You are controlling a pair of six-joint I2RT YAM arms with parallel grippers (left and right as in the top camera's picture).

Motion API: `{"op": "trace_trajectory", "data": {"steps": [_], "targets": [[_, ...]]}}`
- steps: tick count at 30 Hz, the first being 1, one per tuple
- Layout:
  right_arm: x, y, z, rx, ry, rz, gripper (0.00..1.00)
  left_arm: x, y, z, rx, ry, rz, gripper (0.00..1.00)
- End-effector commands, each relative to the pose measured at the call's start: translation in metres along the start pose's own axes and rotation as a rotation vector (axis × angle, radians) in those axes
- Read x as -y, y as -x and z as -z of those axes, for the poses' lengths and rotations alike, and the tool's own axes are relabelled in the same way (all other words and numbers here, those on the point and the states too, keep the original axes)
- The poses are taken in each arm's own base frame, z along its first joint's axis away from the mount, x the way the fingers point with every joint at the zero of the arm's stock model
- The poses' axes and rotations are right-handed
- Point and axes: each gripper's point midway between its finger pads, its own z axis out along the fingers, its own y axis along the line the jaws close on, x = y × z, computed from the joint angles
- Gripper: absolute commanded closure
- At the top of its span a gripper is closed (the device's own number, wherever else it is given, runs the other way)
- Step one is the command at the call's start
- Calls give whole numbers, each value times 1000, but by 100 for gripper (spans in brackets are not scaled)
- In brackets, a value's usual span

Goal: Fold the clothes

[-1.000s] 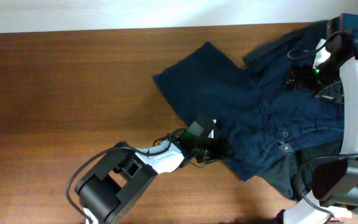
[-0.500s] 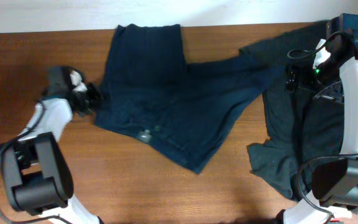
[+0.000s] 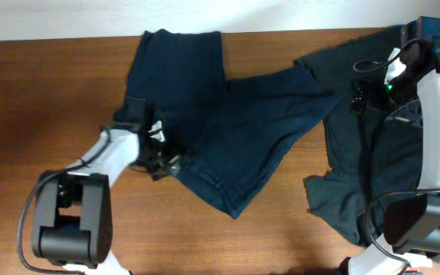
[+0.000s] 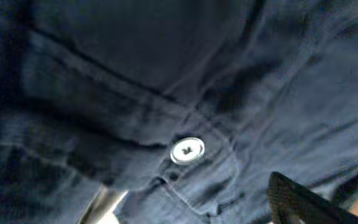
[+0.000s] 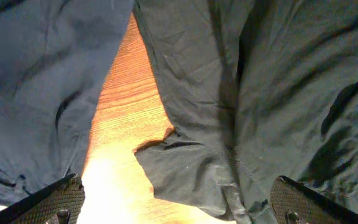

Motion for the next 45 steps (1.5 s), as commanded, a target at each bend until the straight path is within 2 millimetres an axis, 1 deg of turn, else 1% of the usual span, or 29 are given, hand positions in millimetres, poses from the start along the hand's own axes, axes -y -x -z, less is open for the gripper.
{"op": "trace_trajectory", "data": {"steps": [1, 2, 3, 4, 6, 7, 8, 9, 10, 11, 12, 13, 14, 16, 18, 19, 21, 22, 24, 26, 27, 29, 31, 32, 35, 37, 39, 42, 45], "targets": [[0, 0, 7, 20, 8, -8, 1, -29, -8, -30, 32, 118, 112, 65], [0, 0, 7, 20, 8, -8, 1, -34, -1, -29, 68, 146, 113, 96], [0, 0, 7, 20, 8, -8, 1, -41, 3, -26, 81, 162, 128, 99], [0, 0, 7, 20, 8, -8, 1, -50, 7, -21, 90, 183, 156, 100], [0, 0, 7, 20, 8, -8, 1, -81, 23, -4, 137, 247, 216, 99], [0, 0, 7, 20, 8, -8, 1, -99, 38, 10, 172, 277, 212, 100], [0, 0, 7, 20, 9, -8, 1, -127, 66, 39, 241, 330, 216, 100], [-2, -1, 7, 17, 24, -8, 1, -147, 92, 69, 309, 365, 217, 100], [-9, -2, 6, 8, 59, -7, 1, -159, 118, 104, 373, 356, 230, 99], [-13, -5, 4, -6, 86, -7, 1, -163, 138, 135, 424, 323, 255, 95], [-15, -7, 1, -19, 96, -5, 1, -160, 152, 159, 462, 279, 259, 62], [-17, -11, -3, -38, 107, -6, 1, -156, 159, 177, 477, 230, 267, 20], [-21, -15, -7, -60, 129, -6, 1, -152, 155, 184, 454, 188, 284, 1], [-34, -29, -20, -126, 170, 7, 1, -150, 123, 176, 312, 168, 341, 1], [-52, -45, -33, -184, 191, 47, 1, -149, 76, 163, 125, 224, 348, 1], [-58, -52, -37, -208, 187, 59, 1, -148, 59, 161, 54, 243, 346, 1], [-78, -66, -48, -259, 206, 44, 1, -149, 34, 160, -32, 317, 351, 1], [-92, -72, -55, -275, 238, 41, 1, -146, 32, 160, -39, 319, 333, 1], [-104, -79, -69, -288, 258, 0, 1, -141, 25, 166, -7, 324, 309, 1], [-114, -90, -82, -297, 295, -44, 1, -142, 14, 176, 67, 347, 313, 1], [-120, -97, -87, -301, 331, -56, 1, -142, 6, 179, 101, 345, 314, 1], [-122, -111, -95, -313, 346, -128, 1, -149, -14, 180, 151, 366, 357, 1], [-125, -127, -108, -307, 372, -181, 1, -158, -44, 173, 209, 357, 460, 1], [-131, -132, -111, -310, 400, -169, 1, -161, -52, 169, 221, 352, 486, 1], [-157, -149, -123, -321, 448, -93, 1, -176, -77, 148, 273, 335, 587, 1], [-169, -153, -125, -307, 440, -69, 1, -183, -81, 135, 299, 323, 618, 1], [-172, -157, -129, -294, 385, -87, 1, -202, -77, 125, 364, 363, 666, 1], [-171, -158, -131, -287, 363, -99, 1, -219, -72, 117, 430, 400, 703, 1], [-171, -158, -132, -302, 344, -199, 1, -234, -66, 117, 509, 445, 737, 1]]}}
